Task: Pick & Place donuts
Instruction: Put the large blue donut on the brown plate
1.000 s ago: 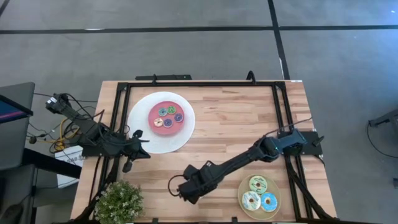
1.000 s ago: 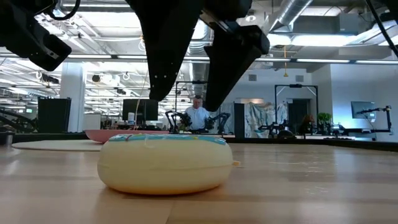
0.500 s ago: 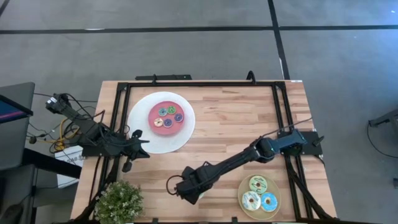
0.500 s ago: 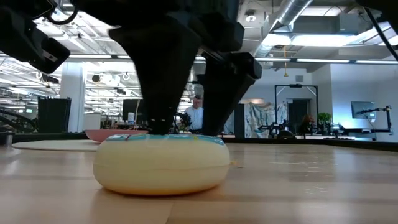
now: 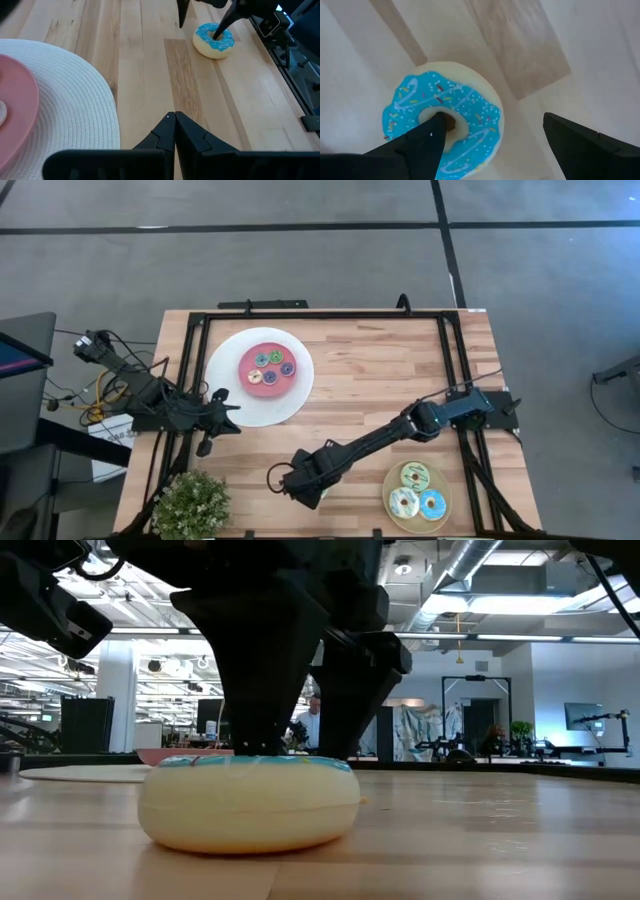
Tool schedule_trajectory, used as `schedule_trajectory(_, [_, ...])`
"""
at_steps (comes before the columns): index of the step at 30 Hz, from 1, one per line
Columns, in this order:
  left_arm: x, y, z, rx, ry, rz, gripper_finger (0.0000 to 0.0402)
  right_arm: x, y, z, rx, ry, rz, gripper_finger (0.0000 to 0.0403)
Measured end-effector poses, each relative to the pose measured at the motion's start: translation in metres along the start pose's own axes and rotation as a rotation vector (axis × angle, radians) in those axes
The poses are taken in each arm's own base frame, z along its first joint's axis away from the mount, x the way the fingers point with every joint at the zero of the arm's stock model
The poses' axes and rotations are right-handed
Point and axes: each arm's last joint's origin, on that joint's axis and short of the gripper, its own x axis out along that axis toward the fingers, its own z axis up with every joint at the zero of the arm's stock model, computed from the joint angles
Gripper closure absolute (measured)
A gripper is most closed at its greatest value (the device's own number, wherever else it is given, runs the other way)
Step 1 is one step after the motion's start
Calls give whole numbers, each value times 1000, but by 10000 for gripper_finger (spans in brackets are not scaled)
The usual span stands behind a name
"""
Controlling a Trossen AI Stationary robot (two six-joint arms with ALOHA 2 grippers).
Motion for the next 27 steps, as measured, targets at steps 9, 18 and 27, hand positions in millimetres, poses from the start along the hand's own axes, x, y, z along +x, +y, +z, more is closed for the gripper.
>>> schedule_trajectory(9, [0,0,0,-1,0,0,401,0,-1,1,-36,-6,-15,96])
schedule_trajectory(18, [0,0,0,-2,-1,1,401,0,-1,0,-17,7,-2,117])
schedule_trajectory(27, [0,0,0,0,-1,1,401,0,-1,0,-1,9,0,117])
